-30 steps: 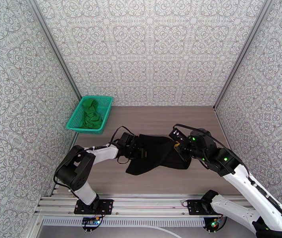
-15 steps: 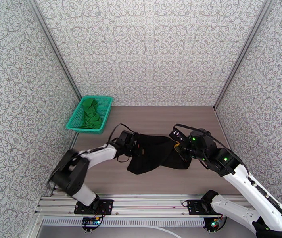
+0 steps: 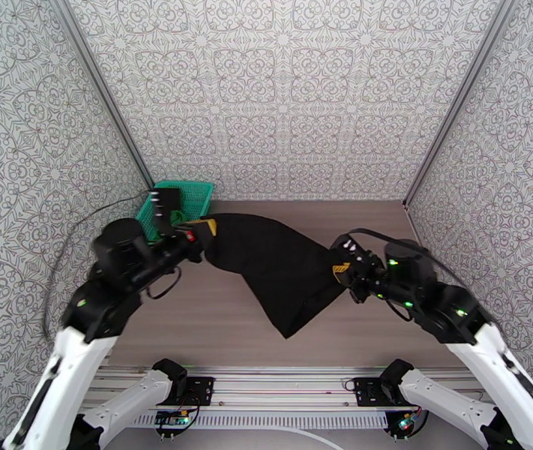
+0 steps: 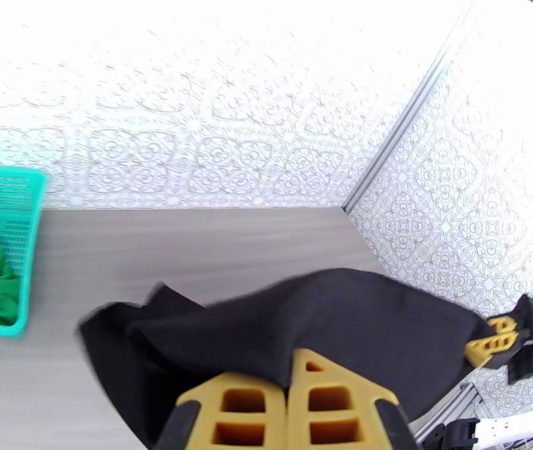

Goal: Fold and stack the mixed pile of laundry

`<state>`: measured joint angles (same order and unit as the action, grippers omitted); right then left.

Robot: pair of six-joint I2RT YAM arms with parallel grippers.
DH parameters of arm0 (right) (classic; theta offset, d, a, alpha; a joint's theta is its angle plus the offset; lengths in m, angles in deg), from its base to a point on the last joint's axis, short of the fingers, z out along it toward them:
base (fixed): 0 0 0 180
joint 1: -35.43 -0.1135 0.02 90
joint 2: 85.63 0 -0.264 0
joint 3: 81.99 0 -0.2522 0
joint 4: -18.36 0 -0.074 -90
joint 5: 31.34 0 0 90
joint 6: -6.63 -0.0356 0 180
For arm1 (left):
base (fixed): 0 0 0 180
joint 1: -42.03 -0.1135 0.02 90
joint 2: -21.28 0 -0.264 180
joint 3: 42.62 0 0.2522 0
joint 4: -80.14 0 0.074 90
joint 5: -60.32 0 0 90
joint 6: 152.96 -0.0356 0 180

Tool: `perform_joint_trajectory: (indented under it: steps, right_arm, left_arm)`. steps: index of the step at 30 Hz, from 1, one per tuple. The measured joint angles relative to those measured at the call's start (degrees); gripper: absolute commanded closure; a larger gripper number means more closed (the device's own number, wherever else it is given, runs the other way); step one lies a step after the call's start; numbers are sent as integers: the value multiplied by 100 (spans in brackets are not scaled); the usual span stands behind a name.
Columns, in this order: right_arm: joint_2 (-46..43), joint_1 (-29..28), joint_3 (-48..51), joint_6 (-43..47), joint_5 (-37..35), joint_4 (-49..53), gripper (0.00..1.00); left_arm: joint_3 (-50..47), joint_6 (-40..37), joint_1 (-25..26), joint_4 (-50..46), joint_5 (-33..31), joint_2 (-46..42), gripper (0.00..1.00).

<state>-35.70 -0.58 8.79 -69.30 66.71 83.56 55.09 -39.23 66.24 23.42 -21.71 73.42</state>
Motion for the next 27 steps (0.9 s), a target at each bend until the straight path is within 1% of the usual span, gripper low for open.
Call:
perform_joint_trajectory:
  steps: [4, 7, 9, 12, 13, 14, 15, 16, 17, 18, 19, 20, 21, 22, 23, 24, 25, 27]
  right_arm:
    - [63, 0, -479, -173, 15, 31, 100]
    - [343, 2, -640, -304, -133, 31, 100]
    - [675, 42, -658, -385, -269, 26, 100]
    - [1475, 271, -645, -553, -431, -26, 100]
    - [1757, 380, -616, -614, -468, -81, 100]
    - [2048, 518, -557, -688, -487, -170, 100]
    - [2339, 664, -476, -756, -496, -278, 100]
    - [2651, 841, -376, -855, -514, -422, 100]
    - [2931, 1014, -310, -944, -522, -529, 96]
    - [3187, 1163, -278, -1010, -522, -625, 92]
    - [3545, 1366, -275, -1123, -522, -745, 89]
    - [3856, 1543, -284, -1211, -540, -870, 85]
    - [4127, 1681, -313, -1285, -570, -957, 76]
    - [4468, 1849, -378, -1366, -610, -1021, 66]
    - [4784, 2004, -494, -1429, -658, -1038, 58]
    - [5005, 2107, -597, -1482, -706, -1067, 53]
    - [5257, 2238, -739, -1552, -756, -1078, 45]
    - [5495, 2415, -949, -1648, -868, -1071, 28]
  left_arm:
    - [586, 2, 2, -857, -66, 94, 100]
    - [879, 2, 0, -1329, -214, 251, 99]
    - [890, 2, -42, -1513, -282, 398, 98]
    - [625, 4, -341, -1486, -188, 813, 97]
    - [450, 4, -472, -1405, -116, 1034, 95]
    - [291, 7, -579, -1298, -17, 1248, 90]
    - [81, 28, -715, -1099, 155, 1582, 80]
    - [-83, -2, -820, -892, 302, 1937, 64]
    - [-192, 31, -905, -678, 450, 2304, 45]
    - [-249, 33, -970, -516, 549, 2675, 33]
    - [-264, 44, -1034, -289, 699, 3174, 25]
    - [-245, 42, -1067, -87, 802, 3545, 8]
    - [-199, 35, -1088, 127, 922, 3943, 1]
    - [-116, 35, -1097, 260, 1019, 4328, 0]
    - [50, 37, -1097, 328, 1123, 4706, 1]
    - [184, 22, -1091, 391, 1185, 4942, 1]
    - [372, 13, -1082, 463, 1239, 5198, 1]
    - [616, -4, -1060, 562, 1285, 5399, 1]
